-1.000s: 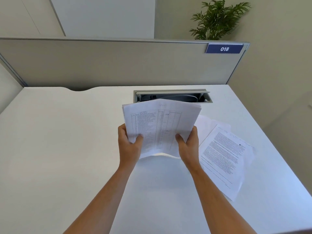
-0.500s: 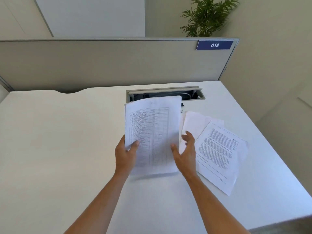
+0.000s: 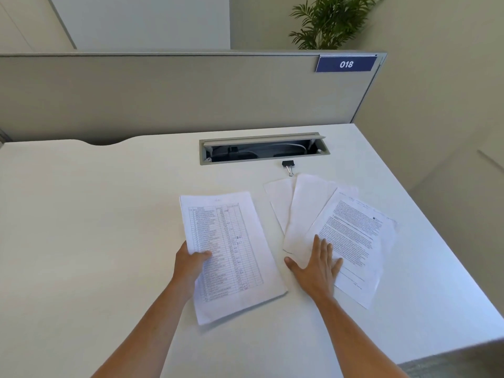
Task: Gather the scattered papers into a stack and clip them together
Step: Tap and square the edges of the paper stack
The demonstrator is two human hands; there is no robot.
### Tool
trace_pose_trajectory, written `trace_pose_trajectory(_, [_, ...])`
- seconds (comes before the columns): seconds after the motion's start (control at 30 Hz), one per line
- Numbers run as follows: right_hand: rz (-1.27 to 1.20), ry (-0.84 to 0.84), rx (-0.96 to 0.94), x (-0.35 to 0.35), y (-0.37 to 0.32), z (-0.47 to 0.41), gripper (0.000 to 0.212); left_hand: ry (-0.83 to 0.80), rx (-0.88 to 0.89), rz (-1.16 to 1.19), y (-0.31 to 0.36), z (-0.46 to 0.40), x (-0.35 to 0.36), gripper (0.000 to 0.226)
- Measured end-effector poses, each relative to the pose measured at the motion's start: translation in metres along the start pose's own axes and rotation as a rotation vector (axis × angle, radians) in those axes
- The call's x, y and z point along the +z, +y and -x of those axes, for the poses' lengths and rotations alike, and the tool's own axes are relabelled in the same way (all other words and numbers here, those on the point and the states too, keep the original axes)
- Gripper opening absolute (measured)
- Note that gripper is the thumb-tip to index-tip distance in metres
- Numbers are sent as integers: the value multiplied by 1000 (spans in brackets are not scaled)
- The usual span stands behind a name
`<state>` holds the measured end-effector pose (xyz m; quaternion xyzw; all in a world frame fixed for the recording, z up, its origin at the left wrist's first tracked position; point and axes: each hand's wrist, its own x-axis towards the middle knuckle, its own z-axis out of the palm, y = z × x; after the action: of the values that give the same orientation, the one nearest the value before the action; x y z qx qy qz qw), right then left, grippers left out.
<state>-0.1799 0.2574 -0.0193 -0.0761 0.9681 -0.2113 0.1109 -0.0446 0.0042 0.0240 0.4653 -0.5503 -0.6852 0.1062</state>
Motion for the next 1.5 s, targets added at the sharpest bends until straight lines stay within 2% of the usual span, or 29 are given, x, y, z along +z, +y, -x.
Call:
trace_pose_trajectory(0.3, [9,40,-13,6,-6,0,82,-32,-40,-68,-16,-7,-10,38])
trace_pose_trajectory(0.5, [224,91,-107,7,-6,2,59,-58,-15,-44,-18,-5,-13,38])
trace_pose_trajectory(0.67, [247,138,-212,6,-2,-1,41,-64,-14,-35,-22,-7,-15,41])
trace_pose_trajectory(0.8, [352,119,-315,8,4,1,57,-66,-19,-38,-24,-9,-16,43])
trace_pose_trajectory(0.87, [358,148,-335,9,7,0,55,-69,-21,-35,-26,-10,-17,42])
trace_pose_trajectory(0.93, [341,217,-374,8,10,-1,40,-69,-20,-36,-26,-10,-17,42])
trace_pose_trajectory(1.07, [208,323,-466,-5,2,0,53,-64,-26,-37,-26,-11,-17,42])
trace_pose_trajectory(1.23, [189,430,-641,-3,-33,21,52,-61,-21,-31,-28,-13,-17,42])
trace_pose_trajectory(1.33, [193,379,-776,17,-48,41,55,-58,-42,-18,-28,-14,-17,38])
trace_pose_trajectory(1.43, [182,278,-899,32,-57,56,56,-45,-61,12,-23,-10,-17,20])
trace_pose_trajectory(1.5, [200,187,-975,37,-58,61,57,-22,-81,52,-21,-8,-16,26])
